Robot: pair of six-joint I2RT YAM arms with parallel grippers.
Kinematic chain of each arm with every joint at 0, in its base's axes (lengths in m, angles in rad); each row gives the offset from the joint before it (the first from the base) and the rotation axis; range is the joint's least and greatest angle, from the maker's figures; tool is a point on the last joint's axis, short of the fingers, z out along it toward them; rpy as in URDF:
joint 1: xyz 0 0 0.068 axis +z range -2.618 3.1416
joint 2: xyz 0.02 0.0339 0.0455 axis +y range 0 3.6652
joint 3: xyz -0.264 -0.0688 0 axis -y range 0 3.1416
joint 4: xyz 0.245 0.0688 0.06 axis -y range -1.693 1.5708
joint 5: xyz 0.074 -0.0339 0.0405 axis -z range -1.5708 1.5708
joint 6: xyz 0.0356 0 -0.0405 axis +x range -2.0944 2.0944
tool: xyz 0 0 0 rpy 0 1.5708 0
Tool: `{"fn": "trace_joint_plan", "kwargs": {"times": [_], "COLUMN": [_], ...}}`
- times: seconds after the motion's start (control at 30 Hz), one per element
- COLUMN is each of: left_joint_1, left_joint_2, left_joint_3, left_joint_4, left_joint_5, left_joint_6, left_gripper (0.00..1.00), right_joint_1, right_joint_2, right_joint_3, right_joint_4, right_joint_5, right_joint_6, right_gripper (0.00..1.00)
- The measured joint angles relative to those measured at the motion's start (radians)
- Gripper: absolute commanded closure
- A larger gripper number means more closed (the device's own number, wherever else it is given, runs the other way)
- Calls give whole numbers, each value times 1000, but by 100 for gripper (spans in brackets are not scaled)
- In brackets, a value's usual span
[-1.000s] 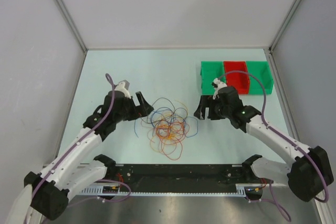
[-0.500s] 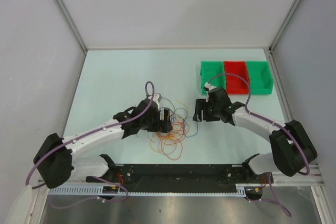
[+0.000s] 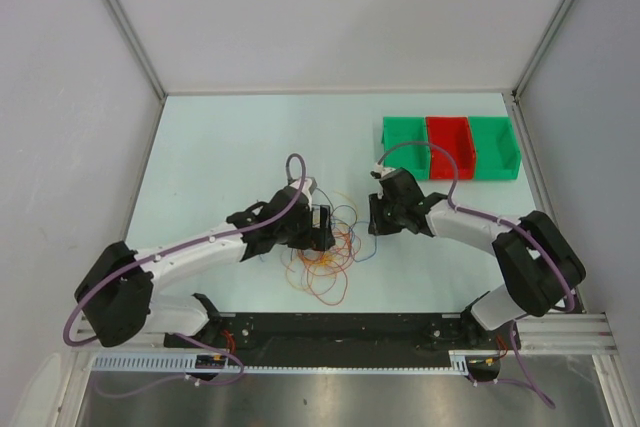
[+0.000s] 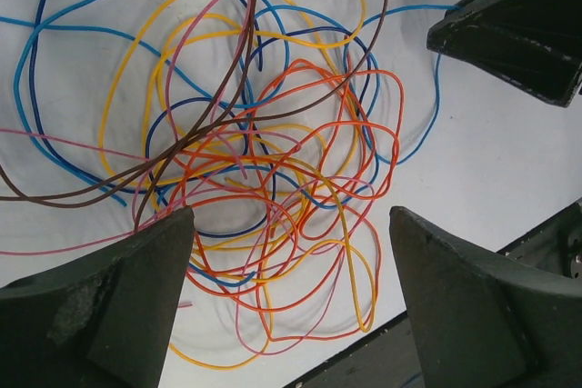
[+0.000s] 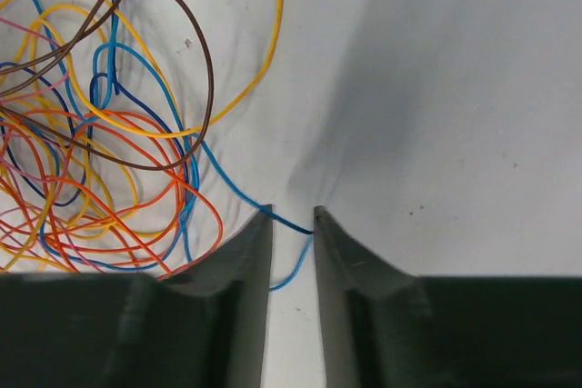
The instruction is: Untangle the cables
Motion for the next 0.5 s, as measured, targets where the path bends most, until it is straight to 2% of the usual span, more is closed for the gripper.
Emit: {"fn": "trace_joint_plan", "kwargs": {"times": [0.03, 0.07, 0.3, 0.5], "left_joint_1": [-1, -1, -3, -7], "left_joint_2": [3, 6, 48, 88], "left_joint_3": [0, 0, 0, 0], "left_joint_4": [4, 8, 45, 84], "left_joint_5": [0, 0, 0, -5], "left_joint_6": [4, 5, 5, 5], "left_gripper": [7, 7, 9, 13], "right_joint_1": [2, 5, 27, 91], "right_joint_2": [0, -1, -38, -224], "right_joint_3": [4, 8, 57, 230], "right_joint_4": [2, 3, -34, -157], "right_joint_5": [4, 10, 49, 64], "right_joint_6": [-5, -10, -25, -46], "right_gripper": [87, 100, 100, 100]}}
